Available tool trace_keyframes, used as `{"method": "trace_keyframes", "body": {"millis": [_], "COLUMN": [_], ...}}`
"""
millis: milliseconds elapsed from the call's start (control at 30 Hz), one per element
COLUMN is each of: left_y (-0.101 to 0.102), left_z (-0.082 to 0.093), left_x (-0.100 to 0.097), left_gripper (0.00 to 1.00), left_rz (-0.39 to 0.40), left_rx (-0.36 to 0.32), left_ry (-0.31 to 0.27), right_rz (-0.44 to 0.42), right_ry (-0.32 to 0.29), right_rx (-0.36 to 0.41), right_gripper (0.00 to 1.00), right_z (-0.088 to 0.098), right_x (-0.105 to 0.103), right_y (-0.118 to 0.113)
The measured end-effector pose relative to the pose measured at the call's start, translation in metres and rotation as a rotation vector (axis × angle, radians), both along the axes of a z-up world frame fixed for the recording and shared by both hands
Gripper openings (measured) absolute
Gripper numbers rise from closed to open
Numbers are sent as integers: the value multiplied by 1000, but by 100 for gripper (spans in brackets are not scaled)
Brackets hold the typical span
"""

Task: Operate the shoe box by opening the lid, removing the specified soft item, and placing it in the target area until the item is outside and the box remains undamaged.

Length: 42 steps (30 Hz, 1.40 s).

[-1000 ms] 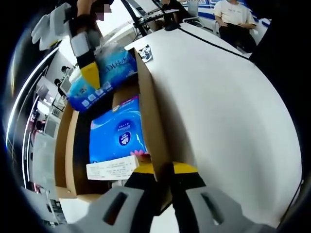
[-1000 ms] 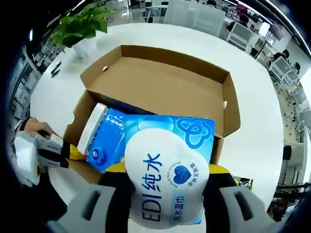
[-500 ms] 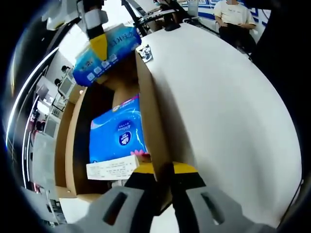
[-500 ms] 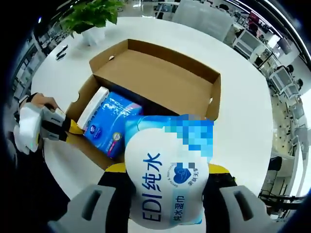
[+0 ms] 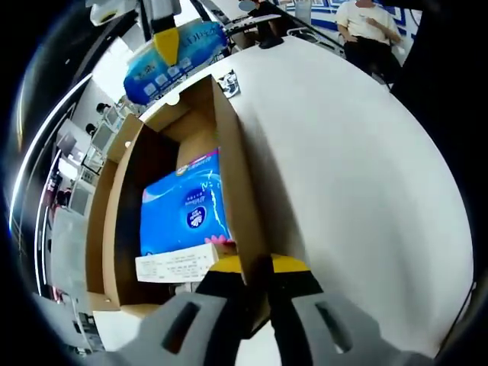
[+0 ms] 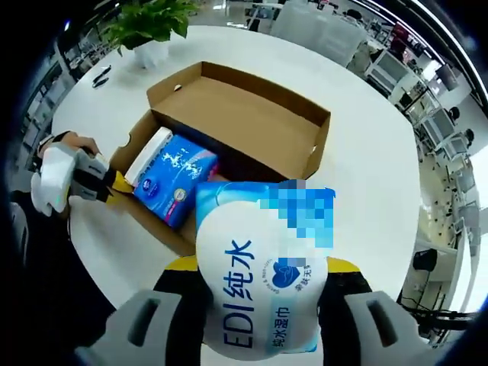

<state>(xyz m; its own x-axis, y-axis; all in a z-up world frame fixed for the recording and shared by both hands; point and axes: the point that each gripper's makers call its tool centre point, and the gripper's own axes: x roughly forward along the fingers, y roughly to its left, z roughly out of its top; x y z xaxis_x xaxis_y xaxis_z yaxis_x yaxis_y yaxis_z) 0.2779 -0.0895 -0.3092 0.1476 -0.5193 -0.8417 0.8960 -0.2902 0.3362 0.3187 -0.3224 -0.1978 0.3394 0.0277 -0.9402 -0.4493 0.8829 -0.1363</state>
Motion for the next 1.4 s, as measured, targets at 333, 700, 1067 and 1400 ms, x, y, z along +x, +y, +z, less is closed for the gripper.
{"method": "trace_keyframes", "body": {"millis": [333, 700, 1067, 1400], "left_y": [0, 0, 2, 0], "left_z": [1, 1, 1, -2], "left_x": [0, -1, 0, 5], "left_gripper": [8, 9, 9, 9], "left_rz": [3, 9, 13, 20], "left_rx": [2, 10, 18, 28], "left_ry": [-2, -9, -15, -22], "right_rz": [28, 55, 63, 67], "right_ry": [-2, 7, 17, 19], "right_rx": [-24, -46, -73, -81], "right_gripper": [58, 58, 58, 58], "right_z": [6, 15, 15, 15], "right_x": [-8, -17, -28, -40], "right_y": [-19, -42, -68, -82]}}
